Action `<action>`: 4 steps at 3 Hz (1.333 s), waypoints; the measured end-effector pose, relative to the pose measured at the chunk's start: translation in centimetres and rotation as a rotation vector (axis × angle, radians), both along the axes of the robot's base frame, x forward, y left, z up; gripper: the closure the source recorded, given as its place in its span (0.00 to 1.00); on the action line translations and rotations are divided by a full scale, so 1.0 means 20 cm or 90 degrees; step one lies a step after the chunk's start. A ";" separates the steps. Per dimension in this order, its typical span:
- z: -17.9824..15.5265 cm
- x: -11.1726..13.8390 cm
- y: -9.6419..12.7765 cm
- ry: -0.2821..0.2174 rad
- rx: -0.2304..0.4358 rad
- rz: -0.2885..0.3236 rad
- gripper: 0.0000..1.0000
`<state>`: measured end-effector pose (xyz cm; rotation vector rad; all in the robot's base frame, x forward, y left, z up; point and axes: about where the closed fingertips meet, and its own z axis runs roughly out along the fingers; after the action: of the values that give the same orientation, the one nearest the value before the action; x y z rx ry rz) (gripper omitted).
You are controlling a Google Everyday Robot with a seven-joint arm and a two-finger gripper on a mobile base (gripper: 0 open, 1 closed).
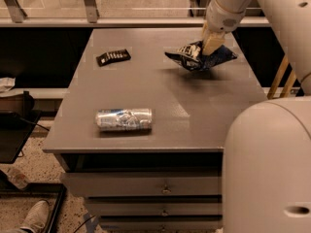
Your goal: Move blue chip bag near redbull can
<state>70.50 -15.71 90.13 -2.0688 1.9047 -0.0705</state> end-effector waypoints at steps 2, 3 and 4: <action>0.02 -0.07 0.13 0.034 0.033 -0.085 1.00; 0.02 -0.07 0.13 0.033 0.033 -0.081 1.00; 0.04 -0.09 0.15 0.019 0.018 -0.092 1.00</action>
Offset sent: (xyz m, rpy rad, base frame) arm -0.0144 0.0200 0.0087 0.0313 0.0384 -0.0679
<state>68.62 -12.74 91.02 -1.9221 2.0599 -0.0468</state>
